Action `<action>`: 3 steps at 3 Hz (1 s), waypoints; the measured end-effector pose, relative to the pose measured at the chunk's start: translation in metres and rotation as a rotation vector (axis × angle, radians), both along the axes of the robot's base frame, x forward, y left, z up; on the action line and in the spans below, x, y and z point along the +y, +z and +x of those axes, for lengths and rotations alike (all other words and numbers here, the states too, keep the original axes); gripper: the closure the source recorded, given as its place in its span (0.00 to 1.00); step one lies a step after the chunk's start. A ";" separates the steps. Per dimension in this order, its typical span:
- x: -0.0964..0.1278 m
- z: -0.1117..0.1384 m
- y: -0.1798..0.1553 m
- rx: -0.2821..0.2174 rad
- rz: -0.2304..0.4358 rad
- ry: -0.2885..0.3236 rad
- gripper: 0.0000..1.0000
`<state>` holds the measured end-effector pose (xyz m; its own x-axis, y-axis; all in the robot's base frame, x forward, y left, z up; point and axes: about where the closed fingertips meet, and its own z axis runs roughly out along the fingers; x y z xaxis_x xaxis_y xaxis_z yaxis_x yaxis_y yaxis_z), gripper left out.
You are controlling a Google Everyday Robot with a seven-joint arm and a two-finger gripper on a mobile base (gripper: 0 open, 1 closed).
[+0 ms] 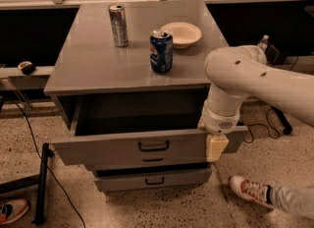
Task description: Open top drawer
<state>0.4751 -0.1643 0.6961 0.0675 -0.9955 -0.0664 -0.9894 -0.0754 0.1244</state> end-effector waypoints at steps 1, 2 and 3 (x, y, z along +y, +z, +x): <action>-0.003 -0.006 -0.002 0.019 -0.026 0.000 0.50; -0.006 -0.021 0.016 0.021 -0.052 -0.006 0.52; 0.005 -0.024 0.050 -0.028 -0.066 0.039 0.50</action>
Offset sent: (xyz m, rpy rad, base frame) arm -0.0411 -0.0117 0.0447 -0.0878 0.0136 -0.0142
